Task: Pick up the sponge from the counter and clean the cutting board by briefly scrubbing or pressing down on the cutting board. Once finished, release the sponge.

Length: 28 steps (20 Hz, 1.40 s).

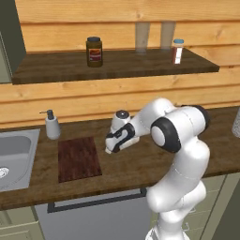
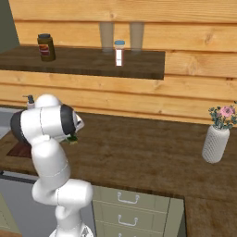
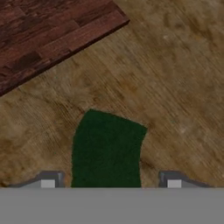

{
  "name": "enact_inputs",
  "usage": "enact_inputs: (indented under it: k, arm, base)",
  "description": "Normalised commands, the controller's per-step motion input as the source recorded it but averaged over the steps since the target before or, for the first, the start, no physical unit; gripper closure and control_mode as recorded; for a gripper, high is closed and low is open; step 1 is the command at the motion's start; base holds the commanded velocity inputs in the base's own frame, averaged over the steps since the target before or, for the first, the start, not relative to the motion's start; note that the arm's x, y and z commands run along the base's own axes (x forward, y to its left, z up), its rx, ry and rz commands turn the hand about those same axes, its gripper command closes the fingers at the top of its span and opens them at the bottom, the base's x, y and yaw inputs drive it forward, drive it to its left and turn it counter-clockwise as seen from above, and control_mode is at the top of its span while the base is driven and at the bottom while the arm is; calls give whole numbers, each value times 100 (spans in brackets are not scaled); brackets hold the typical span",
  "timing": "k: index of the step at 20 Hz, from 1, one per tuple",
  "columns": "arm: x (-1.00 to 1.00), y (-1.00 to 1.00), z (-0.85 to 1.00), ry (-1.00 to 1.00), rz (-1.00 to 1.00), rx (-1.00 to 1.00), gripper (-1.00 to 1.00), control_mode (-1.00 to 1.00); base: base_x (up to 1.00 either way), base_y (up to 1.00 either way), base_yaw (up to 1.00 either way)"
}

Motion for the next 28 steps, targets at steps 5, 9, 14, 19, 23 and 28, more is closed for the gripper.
enact_inputs:
  k: [5, 9, 14, 19, 23, 28]
  arm:
    - [-49, -12, 7, -2, -22, 3, -100, -100]
    - [-92, -10, 48, -11, -20, 3, -100, -100]
    - [-100, -23, 56, -9, -27, 18, -100, -100]
    - [-84, -41, 82, -7, -5, 14, -100, -100]
    - [-49, -36, 93, -5, 0, 11, -100, -100]
    - [-51, -22, 89, -11, 0, 0, -100, -100]
  base:
    - [0, 0, 0]
    - [0, 0, 0]
    - [0, 0, 0]
    - [0, 0, 0]
    - [0, 0, 0]
    - [0, 0, 0]
